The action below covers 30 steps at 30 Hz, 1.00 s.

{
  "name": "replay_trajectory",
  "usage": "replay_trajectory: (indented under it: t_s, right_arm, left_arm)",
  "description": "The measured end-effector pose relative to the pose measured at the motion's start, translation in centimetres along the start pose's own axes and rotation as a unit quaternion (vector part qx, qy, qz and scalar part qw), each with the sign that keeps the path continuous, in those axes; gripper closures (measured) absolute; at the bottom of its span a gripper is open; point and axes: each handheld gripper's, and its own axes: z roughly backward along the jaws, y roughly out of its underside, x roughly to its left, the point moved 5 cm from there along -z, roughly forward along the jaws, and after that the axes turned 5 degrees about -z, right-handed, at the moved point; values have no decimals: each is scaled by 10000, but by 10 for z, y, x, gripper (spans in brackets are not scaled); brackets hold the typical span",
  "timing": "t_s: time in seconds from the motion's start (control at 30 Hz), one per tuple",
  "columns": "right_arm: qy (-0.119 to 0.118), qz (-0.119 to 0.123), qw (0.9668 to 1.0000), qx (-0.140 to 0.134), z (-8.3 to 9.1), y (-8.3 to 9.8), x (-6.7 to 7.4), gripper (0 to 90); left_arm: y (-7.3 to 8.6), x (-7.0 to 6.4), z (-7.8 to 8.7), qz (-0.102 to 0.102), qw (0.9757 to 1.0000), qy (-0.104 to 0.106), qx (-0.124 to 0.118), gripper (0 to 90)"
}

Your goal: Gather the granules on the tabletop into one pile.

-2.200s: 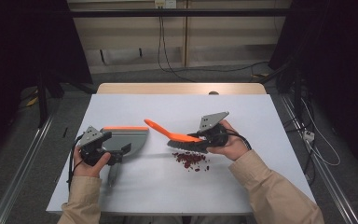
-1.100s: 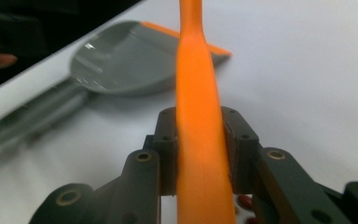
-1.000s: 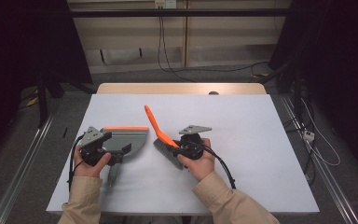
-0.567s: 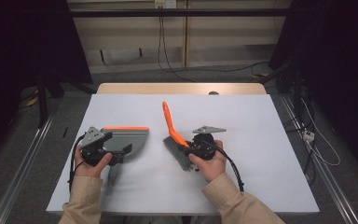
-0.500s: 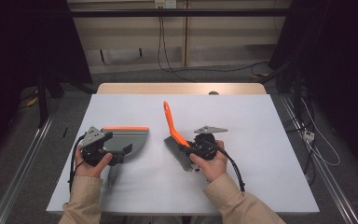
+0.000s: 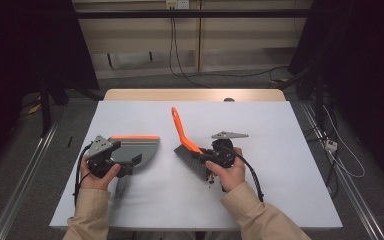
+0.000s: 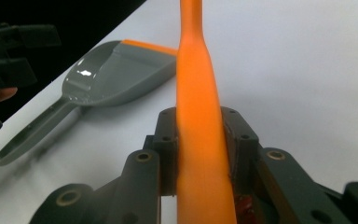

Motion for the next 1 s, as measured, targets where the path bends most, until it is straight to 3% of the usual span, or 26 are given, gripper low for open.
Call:
replay_trajectory:
  t_s: [0.1, 0.23, 0.4, 0.57, 0.77, 0.83, 0.87, 0.93, 1.0]
  right_arm:
    - [-44, 207, 9997, -156, 4, -13, -2, 710]
    - [-52, 763, 9968, -240, 4, -30, -17, 709]
    - [87, 1611, 9869, -95, -4, -37, -34, 709]
    - [140, 2086, 9776, 256, -16, -26, -49, 709]
    - [-38, 2372, 9708, 364, -12, -10, -31, 709]
    - [-54, 2332, 9719, 310, -9, -8, -27, 710]
    - [-105, 2220, 9746, 262, -8, -8, -26, 709]
    - [84, 2263, 9739, 130, -3, -10, -26, 709]
    - [244, 2196, 9753, 5, 4, -12, -27, 709]
  left_arm:
    - [-1, 0, 0, 35, 10000, 17, -51, 60]
    - [0, 0, 0, 45, 10000, 27, -38, 60]
    - [0, 2, 1, 51, 10000, 21, -36, 59]
    - [1, 3, 1, 64, 10000, 21, -8, 60]
    - [1, 3, 1, 59, 10000, 15, -11, 60]
    - [1, 3, 1, 63, 10000, 25, -7, 60]
    - [1, 3, 1, 57, 10000, 23, -3, 60]
    - [1, 2, 1, 74, 10000, 25, -25, 60]
    - [0, 2, 1, 79, 9999, 46, -44, 60]
